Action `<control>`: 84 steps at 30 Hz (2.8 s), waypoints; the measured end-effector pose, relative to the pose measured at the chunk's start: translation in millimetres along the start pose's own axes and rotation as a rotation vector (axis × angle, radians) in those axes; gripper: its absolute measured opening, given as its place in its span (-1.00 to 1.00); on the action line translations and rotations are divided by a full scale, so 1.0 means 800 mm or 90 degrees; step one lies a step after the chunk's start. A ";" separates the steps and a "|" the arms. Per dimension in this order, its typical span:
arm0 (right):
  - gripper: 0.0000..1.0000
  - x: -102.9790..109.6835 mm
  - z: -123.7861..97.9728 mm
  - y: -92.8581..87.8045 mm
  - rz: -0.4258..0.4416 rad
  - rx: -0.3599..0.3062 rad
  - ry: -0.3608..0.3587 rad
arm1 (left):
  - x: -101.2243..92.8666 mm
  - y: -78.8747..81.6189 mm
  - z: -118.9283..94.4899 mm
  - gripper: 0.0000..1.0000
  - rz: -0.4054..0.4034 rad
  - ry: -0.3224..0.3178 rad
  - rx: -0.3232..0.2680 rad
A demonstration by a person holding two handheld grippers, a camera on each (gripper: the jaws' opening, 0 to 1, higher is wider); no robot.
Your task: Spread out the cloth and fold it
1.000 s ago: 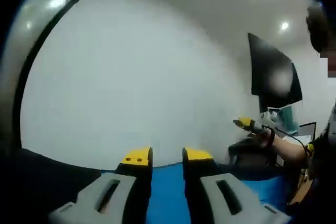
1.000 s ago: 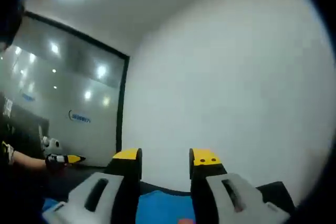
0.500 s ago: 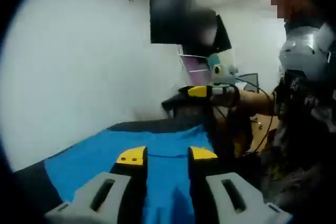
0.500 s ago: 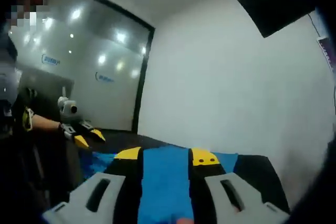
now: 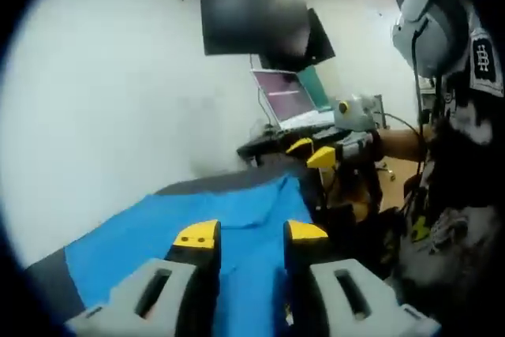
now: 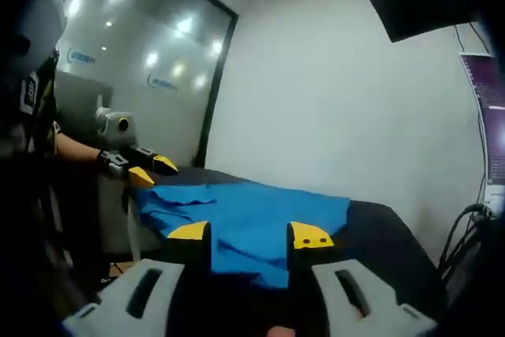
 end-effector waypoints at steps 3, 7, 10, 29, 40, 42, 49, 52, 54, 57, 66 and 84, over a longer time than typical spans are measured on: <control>-0.30 -0.001 0.001 0.013 -0.010 -0.008 -0.005 | -0.002 0.008 0.014 -0.32 0.008 -0.017 -0.007; -0.30 0.000 0.008 0.022 -0.014 -0.006 -0.004 | -0.003 0.008 0.029 -0.32 0.019 -0.027 -0.007; -0.30 0.006 0.015 0.025 -0.022 -0.001 0.004 | -0.005 0.013 0.037 -0.33 0.012 -0.032 -0.026; -0.30 0.016 0.007 -0.015 -0.042 0.067 0.079 | 0.043 -0.052 -0.098 -0.24 0.130 0.098 0.148; 0.07 0.050 0.039 -0.055 -0.111 0.106 0.221 | 0.028 -0.111 -0.093 0.31 0.215 0.082 0.202; 0.07 0.044 0.044 -0.063 -0.143 0.126 0.210 | 0.034 -0.120 -0.087 0.28 0.248 0.085 0.219; 0.01 0.033 0.054 -0.078 -0.240 0.138 0.193 | 0.047 -0.138 -0.089 0.22 0.309 0.076 0.246; -0.09 0.037 0.057 -0.084 -0.274 0.150 0.202 | 0.053 -0.127 -0.091 0.21 0.264 0.091 0.224; -0.10 0.039 0.058 -0.080 -0.264 0.142 0.208 | 0.055 -0.120 -0.093 0.19 0.241 0.091 0.202; -0.10 0.038 0.064 -0.074 -0.217 0.125 0.207 | 0.061 -0.112 -0.095 0.17 0.187 0.102 0.181; -0.11 0.003 0.062 -0.063 -0.078 0.095 0.158 | 0.083 -0.115 -0.100 0.08 -0.018 0.137 0.119; -0.36 -0.037 0.039 -0.076 -0.138 0.188 0.096 | 0.128 -0.136 -0.155 -0.15 0.029 0.205 0.195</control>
Point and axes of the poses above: the point that each gripper's makers call its tool centre point, and the gripper's own axes: z roughly forward along the fingers, x roughly to its left, y roughly out of its top, the point moved 4 cm from there along -z, roughly backward along the fingers, and after that the axes turned 8 degrees about y, right-handed, at the moved point
